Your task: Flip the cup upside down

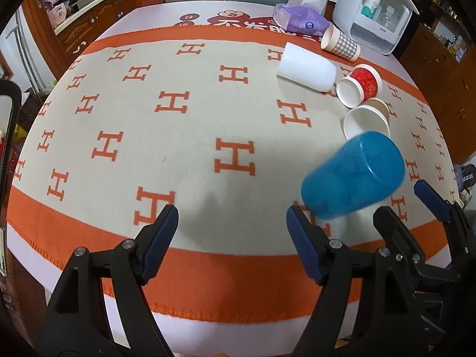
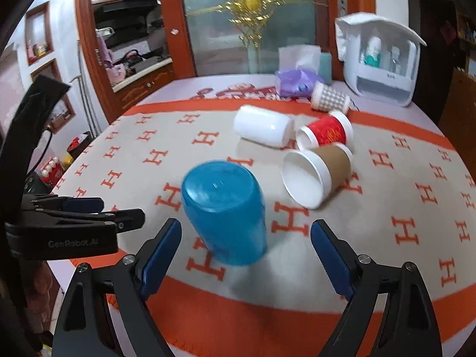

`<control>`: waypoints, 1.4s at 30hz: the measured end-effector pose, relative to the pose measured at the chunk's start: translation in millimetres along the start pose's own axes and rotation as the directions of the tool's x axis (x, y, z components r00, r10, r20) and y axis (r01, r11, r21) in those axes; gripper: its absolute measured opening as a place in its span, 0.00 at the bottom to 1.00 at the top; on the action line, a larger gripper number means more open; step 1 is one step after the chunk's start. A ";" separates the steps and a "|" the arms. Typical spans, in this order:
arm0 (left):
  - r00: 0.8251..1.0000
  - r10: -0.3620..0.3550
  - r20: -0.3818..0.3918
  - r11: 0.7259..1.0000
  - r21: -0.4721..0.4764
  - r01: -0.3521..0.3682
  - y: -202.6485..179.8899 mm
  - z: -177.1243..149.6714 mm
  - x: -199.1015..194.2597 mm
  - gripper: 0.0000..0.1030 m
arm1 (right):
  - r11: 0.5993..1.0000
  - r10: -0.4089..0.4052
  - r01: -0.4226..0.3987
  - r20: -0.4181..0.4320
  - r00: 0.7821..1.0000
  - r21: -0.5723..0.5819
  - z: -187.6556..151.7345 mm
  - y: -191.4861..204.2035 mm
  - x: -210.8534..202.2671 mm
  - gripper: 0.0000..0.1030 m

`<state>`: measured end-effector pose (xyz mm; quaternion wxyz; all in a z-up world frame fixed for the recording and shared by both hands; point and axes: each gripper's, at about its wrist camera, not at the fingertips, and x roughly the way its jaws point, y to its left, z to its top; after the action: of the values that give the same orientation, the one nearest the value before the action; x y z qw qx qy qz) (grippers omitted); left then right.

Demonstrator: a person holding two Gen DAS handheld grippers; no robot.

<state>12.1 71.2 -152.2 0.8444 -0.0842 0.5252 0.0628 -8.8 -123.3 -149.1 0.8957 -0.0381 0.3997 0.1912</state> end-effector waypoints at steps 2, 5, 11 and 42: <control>1.000 -0.002 -0.002 1.000 0.008 0.002 -3.8 -4.4 -4.3 0.71 | 1.000 0.002 -0.001 -0.028 1.000 0.025 -2.5 -4.8 -3.2 0.87; 1.000 -0.002 -0.001 1.000 0.015 0.002 -8.1 -9.6 -10.7 0.71 | 0.998 0.007 -0.003 -0.069 0.998 0.059 -5.3 -11.5 -9.6 0.87; 1.000 -0.010 0.017 0.999 0.038 0.010 -18.6 -14.0 -34.1 0.71 | 0.996 0.003 0.008 -0.124 0.992 0.091 0.1 -18.6 -32.2 0.87; 0.988 -0.025 0.153 0.997 0.070 0.014 -59.3 8.9 -138.2 0.71 | 0.984 0.003 0.007 -0.060 0.998 0.179 63.0 -15.6 -154.8 0.87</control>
<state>-29.5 12.6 -19.7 0.8853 -0.0553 0.4597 0.0428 -52.8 -172.0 5.4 0.8833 0.0367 0.4419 0.1522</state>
